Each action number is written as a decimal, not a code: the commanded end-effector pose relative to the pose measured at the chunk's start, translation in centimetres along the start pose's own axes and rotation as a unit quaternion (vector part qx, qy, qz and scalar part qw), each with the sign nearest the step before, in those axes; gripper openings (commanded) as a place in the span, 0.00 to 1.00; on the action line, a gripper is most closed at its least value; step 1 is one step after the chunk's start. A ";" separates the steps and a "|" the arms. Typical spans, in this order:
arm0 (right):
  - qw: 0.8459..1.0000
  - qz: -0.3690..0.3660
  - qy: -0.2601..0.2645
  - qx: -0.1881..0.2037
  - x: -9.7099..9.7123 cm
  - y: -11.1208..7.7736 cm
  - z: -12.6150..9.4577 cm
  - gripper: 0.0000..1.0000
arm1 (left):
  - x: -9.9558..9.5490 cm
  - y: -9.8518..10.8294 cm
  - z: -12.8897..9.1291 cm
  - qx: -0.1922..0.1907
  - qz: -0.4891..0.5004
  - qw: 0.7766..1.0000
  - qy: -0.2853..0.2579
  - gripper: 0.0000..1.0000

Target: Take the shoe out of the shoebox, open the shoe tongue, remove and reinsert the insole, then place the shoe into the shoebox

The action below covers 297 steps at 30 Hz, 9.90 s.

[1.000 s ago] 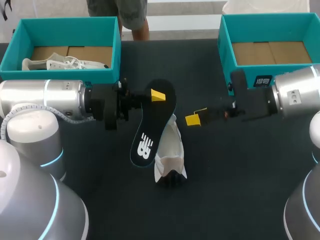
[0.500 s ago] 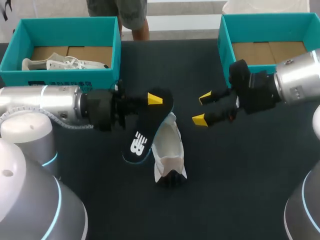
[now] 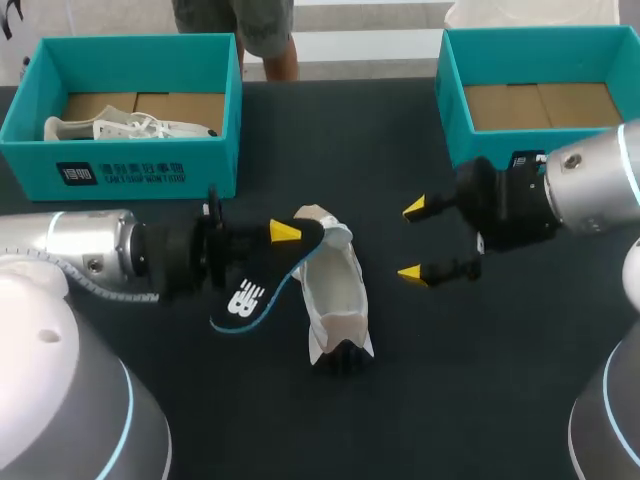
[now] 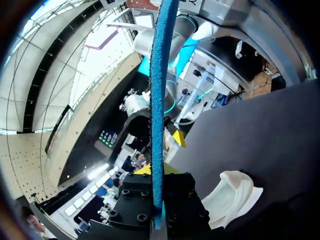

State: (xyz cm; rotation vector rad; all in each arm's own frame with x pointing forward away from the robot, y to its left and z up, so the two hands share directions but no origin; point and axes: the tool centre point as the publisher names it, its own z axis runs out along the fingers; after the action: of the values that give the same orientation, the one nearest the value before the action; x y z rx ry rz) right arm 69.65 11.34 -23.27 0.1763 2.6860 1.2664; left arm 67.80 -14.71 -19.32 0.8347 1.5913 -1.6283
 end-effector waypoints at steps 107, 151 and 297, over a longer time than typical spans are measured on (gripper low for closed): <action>0.971 -0.127 0.047 0.196 -2.2 -5.5 10.0 1.00 | 9.4 5.6 5.8 -0.013 -0.106 0.994 0.010 0.00; 0.971 -0.127 0.047 0.196 -2.2 -5.5 10.0 1.00 | 9.4 10.2 5.5 -0.063 -0.104 0.992 0.031 0.49; 0.971 -0.127 0.047 0.196 -2.2 -5.5 10.0 1.00 | 11.3 11.7 3.7 -0.188 -0.010 0.981 0.038 0.00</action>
State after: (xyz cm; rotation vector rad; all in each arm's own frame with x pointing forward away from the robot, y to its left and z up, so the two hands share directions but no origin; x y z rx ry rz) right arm 73.72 14.90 -33.45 -0.1815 2.8968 0.6857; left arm 71.42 -18.51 -34.70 0.6964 1.8898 -1.2721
